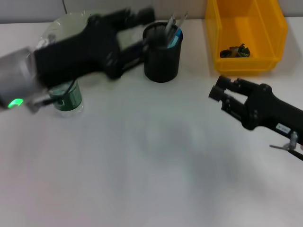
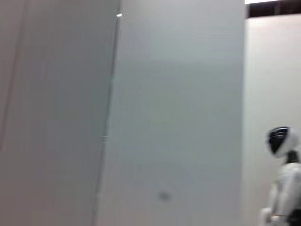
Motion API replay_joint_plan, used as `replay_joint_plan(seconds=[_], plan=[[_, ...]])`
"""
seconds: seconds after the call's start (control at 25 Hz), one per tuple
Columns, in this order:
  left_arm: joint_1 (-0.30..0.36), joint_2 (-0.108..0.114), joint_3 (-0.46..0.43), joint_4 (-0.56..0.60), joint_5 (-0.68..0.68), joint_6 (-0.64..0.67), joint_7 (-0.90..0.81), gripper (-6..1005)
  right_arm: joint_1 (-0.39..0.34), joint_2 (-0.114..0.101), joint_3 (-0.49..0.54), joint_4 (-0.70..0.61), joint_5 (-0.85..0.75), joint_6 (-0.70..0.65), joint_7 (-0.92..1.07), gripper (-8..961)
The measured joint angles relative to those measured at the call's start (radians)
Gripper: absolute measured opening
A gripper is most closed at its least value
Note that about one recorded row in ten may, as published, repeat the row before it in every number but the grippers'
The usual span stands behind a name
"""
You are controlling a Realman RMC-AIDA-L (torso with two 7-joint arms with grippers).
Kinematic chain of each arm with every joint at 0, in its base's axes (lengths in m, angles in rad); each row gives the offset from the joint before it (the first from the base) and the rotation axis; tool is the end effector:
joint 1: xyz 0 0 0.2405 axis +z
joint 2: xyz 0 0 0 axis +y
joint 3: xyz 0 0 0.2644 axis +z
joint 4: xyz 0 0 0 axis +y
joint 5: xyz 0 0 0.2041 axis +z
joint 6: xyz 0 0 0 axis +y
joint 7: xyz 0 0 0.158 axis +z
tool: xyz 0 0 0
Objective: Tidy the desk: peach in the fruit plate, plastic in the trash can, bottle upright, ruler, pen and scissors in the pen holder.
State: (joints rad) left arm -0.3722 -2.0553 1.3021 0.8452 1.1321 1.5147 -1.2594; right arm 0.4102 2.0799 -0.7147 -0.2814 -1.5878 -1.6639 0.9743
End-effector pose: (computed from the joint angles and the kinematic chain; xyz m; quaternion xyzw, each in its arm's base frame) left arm -0.1716 0.3186 0.0009 -0.8812 -0.0761 -0.4491 0.1262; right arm 0.2684 0.2820 -0.0344 -0.8578 0.2058 0.4315 0.1890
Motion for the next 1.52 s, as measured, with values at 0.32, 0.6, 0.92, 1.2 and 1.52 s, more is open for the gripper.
replay_joint_plan(seconds=[0.32,0.6,0.92,1.2,1.52], plan=[[0.022,0.029,-0.151,-0.158,0.162,0.247,0.044,523,-0.026,0.0,0.001,-0.091,-0.055,-0.108,0.016,374],[0.071,0.017,-0.158,-0.201,0.173,0.26,0.129,534,-0.025,0.002,0.0,-0.105,-0.065,-0.123,0.017,379],[0.07,0.008,-0.159,-0.207,0.186,0.262,0.144,545,-0.019,0.004,-0.002,-0.092,-0.074,-0.117,0.017,520],[0.074,0.007,-0.158,-0.22,0.187,0.255,0.172,556,-0.033,0.005,-0.003,-0.09,-0.082,-0.116,0.017,524],[0.069,0.009,-0.179,-0.281,0.187,0.249,0.217,567,-0.05,0.005,-0.003,-0.084,-0.086,-0.114,0.012,525]])
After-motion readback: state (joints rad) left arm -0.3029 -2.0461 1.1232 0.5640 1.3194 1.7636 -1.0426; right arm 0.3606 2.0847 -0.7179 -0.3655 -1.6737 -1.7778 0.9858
